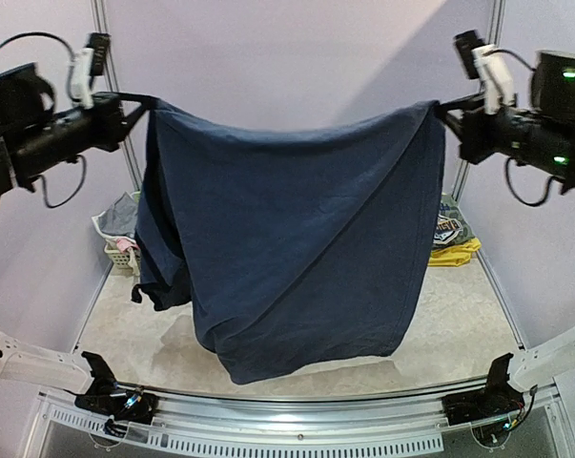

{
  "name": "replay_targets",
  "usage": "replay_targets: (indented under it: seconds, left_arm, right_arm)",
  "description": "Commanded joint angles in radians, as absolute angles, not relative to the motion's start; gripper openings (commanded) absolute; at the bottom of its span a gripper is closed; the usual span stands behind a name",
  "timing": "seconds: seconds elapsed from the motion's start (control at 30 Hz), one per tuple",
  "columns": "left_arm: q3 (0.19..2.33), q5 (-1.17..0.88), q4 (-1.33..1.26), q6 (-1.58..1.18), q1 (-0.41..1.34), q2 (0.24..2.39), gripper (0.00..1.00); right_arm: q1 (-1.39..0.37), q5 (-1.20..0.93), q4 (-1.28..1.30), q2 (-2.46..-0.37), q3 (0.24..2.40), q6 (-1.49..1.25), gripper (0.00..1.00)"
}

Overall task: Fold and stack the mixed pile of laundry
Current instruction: Flatten out the crumpled tank top at the center of the board.

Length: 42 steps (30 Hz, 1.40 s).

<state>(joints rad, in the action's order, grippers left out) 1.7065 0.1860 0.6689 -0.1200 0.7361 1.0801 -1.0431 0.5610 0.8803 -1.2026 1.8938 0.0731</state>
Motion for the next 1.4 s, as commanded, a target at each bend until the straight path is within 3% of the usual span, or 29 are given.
replay_targets:
  seconds: [0.0,0.13,0.17,0.27,0.33,0.37,0.43,0.5,0.73,1.07,1.37]
  left_arm:
    - [1.682,0.163,0.696,-0.184,0.591,1.349,0.0]
    - [1.836,-0.07,0.761,-0.272,0.376,1.751,0.0]
    - [1.904,-0.102,0.79,-0.283,0.347,1.874,0.0]
    - [2.095,-0.149,0.85,-0.308,0.293,2.193,0.24]
    - [2.17,-0.138,0.853,-0.315,0.285,2.286,0.38]
    - [2.178,-0.133,0.836,-0.316,0.286,2.303,0.51]
    - [2.164,-0.12,0.803,-0.318,0.287,2.305,0.89]
    - [2.134,-0.114,0.78,-0.316,0.288,2.287,0.99]
    - [1.969,-0.088,0.69,-0.3,0.314,2.171,0.99]
    - [1.564,0.056,0.569,-0.283,0.421,1.904,0.86]
    - [1.383,0.04,0.517,-0.275,0.534,1.882,0.8]
  right_arm:
    - [-0.761,0.429,0.84,-1.435,1.782,-0.098,0.0]
    - [-0.57,0.242,0.88,-1.773,1.935,-0.175,0.0]
    - [-0.543,0.22,0.901,-1.876,1.998,-0.186,0.04]
    - [-0.507,0.167,0.916,-2.106,2.159,-0.21,0.28]
    - [-0.494,0.16,0.9,-2.18,2.224,-0.203,0.55]
    - [-0.488,0.156,0.91,-2.2,2.271,-0.2,0.63]
    - [-0.481,0.172,0.925,-2.23,2.308,-0.199,0.76]
    - [-0.482,0.173,0.917,-2.214,2.286,-0.197,0.81]
    - [-0.502,0.069,0.766,-2.009,1.92,-0.229,0.83]
    - [-0.702,-0.064,0.624,-1.688,1.393,-0.254,0.79]
    - [-0.767,-0.166,0.511,-1.709,1.204,-0.314,0.73]
